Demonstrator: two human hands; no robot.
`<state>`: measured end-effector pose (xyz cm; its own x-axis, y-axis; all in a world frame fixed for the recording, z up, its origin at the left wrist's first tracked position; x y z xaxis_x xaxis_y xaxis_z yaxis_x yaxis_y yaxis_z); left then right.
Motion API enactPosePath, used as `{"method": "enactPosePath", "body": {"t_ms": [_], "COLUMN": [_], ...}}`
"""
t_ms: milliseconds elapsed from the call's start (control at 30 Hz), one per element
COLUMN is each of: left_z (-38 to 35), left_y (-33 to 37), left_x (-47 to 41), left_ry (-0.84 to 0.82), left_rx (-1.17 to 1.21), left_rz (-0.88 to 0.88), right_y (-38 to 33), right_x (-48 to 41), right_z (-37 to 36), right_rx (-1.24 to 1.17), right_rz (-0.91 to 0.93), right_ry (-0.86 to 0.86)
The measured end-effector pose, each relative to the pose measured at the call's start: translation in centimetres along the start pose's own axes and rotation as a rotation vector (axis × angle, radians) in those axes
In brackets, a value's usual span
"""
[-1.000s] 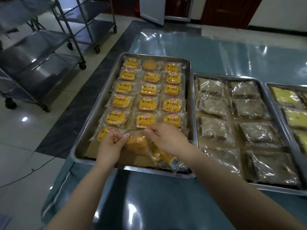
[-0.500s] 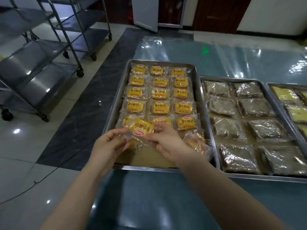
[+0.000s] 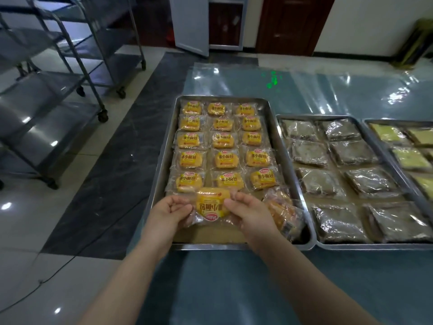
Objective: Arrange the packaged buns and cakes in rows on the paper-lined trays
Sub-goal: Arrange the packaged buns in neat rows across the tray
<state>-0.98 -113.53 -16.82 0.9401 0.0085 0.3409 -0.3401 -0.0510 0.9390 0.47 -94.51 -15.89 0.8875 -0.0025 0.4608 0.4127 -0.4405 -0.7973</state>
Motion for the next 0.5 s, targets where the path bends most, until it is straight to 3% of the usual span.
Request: {"method": "enactPosePath", "body": {"t_ms": [133, 333, 500], "left_z": [-1.4, -2.9, -4.6], "left_y": [-0.7, -1.5, -0.5], "left_x": [-0.8, -0.6, -0.2], "left_ry": [-0.008, 0.03, 0.077], "left_rx": [0.078, 0.078, -0.097], "left_rz": [0.02, 0.05, -0.014], "right_y": [-0.1, -1.3, -3.6], "right_x": [-0.2, -0.6, -1.6], "right_z": [1.2, 2.5, 3.1], "right_rx": [-0.299, -0.145, -0.027], "right_rz": [-0.053, -0.06, 0.161], "right_ry": [0.011, -0.011, 0.036]}}
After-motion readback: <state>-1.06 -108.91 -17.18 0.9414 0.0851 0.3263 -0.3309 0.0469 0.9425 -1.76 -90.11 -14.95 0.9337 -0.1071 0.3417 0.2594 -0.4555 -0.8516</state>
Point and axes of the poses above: each hand's wrist, its own x-axis away from the middle knuckle, its own z-axis out of the back of the hand, y = z × x, the point moved 2 cm from there along -x, towards the middle knuckle, and after that the axes turned 6 degrees about -x, right-handed, at the moved point
